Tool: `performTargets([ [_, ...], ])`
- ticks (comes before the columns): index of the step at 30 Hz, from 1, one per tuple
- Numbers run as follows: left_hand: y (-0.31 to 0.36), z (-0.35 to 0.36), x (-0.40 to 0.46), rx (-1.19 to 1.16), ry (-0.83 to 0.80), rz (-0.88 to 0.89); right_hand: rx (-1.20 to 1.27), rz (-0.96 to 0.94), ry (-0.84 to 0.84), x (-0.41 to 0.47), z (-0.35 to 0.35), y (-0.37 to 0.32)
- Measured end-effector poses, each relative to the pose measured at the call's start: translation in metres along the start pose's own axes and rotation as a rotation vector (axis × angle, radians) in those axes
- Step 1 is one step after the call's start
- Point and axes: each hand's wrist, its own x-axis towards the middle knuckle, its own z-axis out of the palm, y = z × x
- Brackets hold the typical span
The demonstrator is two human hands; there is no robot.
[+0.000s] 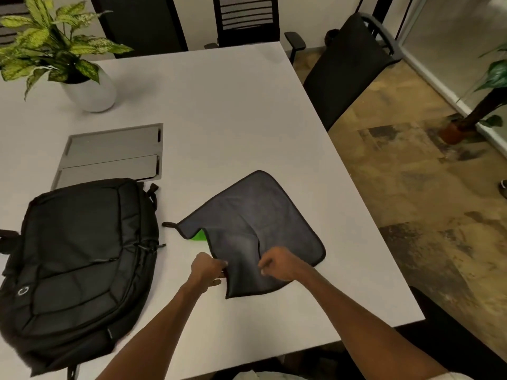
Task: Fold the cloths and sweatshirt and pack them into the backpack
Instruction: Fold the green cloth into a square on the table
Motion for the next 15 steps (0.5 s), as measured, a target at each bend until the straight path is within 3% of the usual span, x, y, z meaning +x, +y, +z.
performTargets([
  [2, -0.014, -0.001, -0.002, 0.236, 0.138, 0.042, -0.171, 0.119, 0.226, -0.002, -0.007, 0.017],
  [3, -0.019, -0.003, -0.005, 0.334, 0.186, 0.078, -0.293, 0.193, 0.239, -0.004, -0.012, 0.027],
  [6, -0.033, -0.009, -0.014, 0.442, 0.246, 0.202, -0.505, 0.341, 0.06, -0.015, -0.019, 0.062],
  [11, -0.047, -0.014, -0.01, 0.487, 0.288, 0.321, -0.482, 0.421, 0.164, -0.033, -0.003, 0.092],
  [15, -0.041, -0.008, -0.004, 0.466, 0.32, 0.352, -0.368, 0.531, 0.091, -0.038, 0.008, 0.089],
])
